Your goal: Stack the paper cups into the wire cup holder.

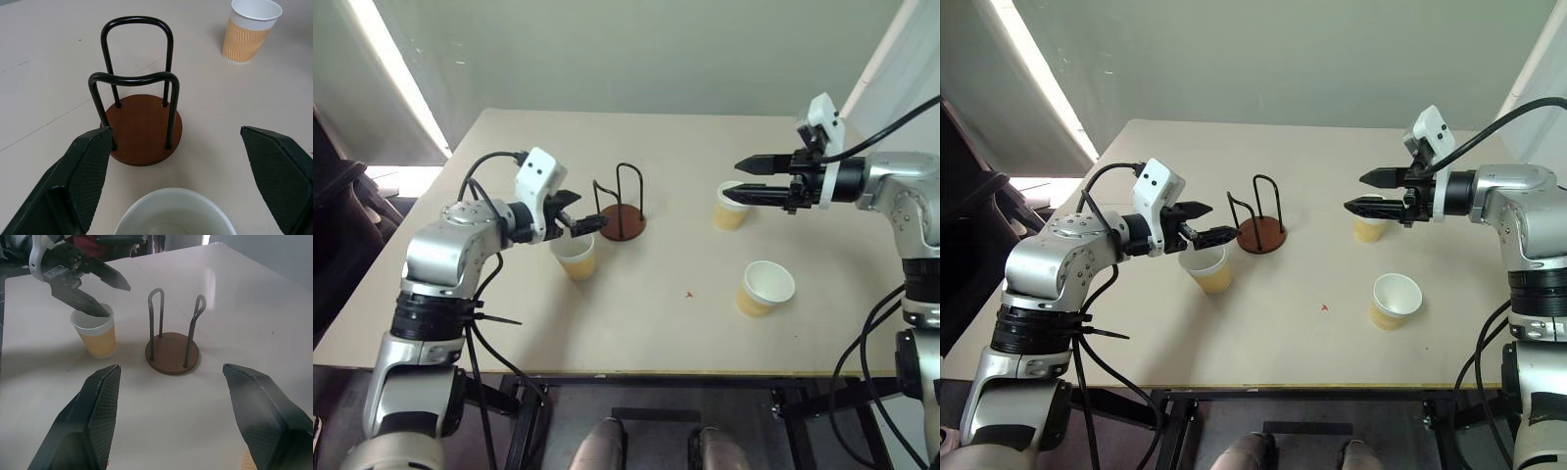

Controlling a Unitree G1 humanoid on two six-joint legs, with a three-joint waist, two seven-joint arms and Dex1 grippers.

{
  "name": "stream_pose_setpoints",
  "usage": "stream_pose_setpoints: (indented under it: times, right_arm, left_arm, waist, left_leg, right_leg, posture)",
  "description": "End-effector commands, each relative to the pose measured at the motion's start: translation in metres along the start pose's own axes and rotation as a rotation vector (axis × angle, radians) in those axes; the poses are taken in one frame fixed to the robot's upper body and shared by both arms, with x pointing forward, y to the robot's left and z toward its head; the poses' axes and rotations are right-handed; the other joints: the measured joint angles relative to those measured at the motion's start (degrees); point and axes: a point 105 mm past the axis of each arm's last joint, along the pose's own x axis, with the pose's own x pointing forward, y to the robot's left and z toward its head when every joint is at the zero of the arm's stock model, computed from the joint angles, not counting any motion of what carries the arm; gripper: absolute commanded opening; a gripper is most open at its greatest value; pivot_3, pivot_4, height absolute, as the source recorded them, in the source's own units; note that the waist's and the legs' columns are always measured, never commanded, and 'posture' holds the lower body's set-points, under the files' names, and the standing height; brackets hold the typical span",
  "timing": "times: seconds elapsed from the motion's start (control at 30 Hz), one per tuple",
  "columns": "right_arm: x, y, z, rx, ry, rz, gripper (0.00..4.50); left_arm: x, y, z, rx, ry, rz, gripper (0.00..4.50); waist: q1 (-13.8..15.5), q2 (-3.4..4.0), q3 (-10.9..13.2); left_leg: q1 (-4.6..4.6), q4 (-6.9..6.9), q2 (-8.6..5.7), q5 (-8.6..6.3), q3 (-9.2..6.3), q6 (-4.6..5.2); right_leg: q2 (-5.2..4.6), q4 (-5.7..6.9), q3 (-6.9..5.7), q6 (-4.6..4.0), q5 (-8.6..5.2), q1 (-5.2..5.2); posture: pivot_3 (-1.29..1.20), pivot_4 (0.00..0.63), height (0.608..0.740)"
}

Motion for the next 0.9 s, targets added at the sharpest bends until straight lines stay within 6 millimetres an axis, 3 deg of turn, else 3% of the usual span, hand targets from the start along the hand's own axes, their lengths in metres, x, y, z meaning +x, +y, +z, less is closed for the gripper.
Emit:
stream_pose_setpoints:
  times: [0.03, 0.27, 0.7, 0.9]
  right_arm:
    - [-0.005, 0.004, 0.019, -0.050, -0.058, 0.010, 3.46]
    - [-0.007, 0.003, 0.019, -0.053, -0.055, 0.003, 3.46]
    - [-0.012, 0.004, 0.018, -0.054, -0.025, -0.008, 3.46]
    - [-0.015, 0.004, 0.017, -0.053, -0.015, -0.016, 3.46]
  left_arm:
    - [-0.004, 0.003, 0.014, 0.037, -0.044, 0.012, 4.46]
    - [-0.001, 0.003, 0.014, 0.033, -0.044, 0.013, 4.46]
    - [0.023, 0.000, 0.032, 0.023, -0.084, -0.016, 4.46]
    - [0.029, -0.003, 0.025, 0.010, -0.062, -0.044, 4.46]
  waist:
    - [0.0, 0.00, 0.0]
    - [0.0, 0.00, 0.0]
    - [0.1, 0.00, 0.0]
    - [0.1, 0.00, 0.0]
  left_leg:
    - [0.00, 0.00, 0.00, 0.00, 0.00, 0.00]
    - [0.01, 0.00, 0.00, 0.00, 0.00, 0.00]
    - [-0.02, 0.01, 0.00, 0.00, 0.06, 0.00]
    - [-0.02, 0.02, 0.00, 0.00, 0.06, 0.01]
  right_leg:
    - [0.00, 0.00, 0.00, 0.00, 0.00, 0.00]
    - [0.00, 0.02, 0.00, 0.00, 0.00, 0.00]
    - [0.00, -0.01, 0.00, 0.03, 0.02, 0.00]
    - [0.00, -0.02, 0.02, 0.10, 0.06, 0.00]
  posture:
    - [0.00, 0.150, 0.740]
    - [0.00, 0.150, 0.740]
    - [0.00, 0.150, 0.740]
    - [0.00, 0.150, 0.740]
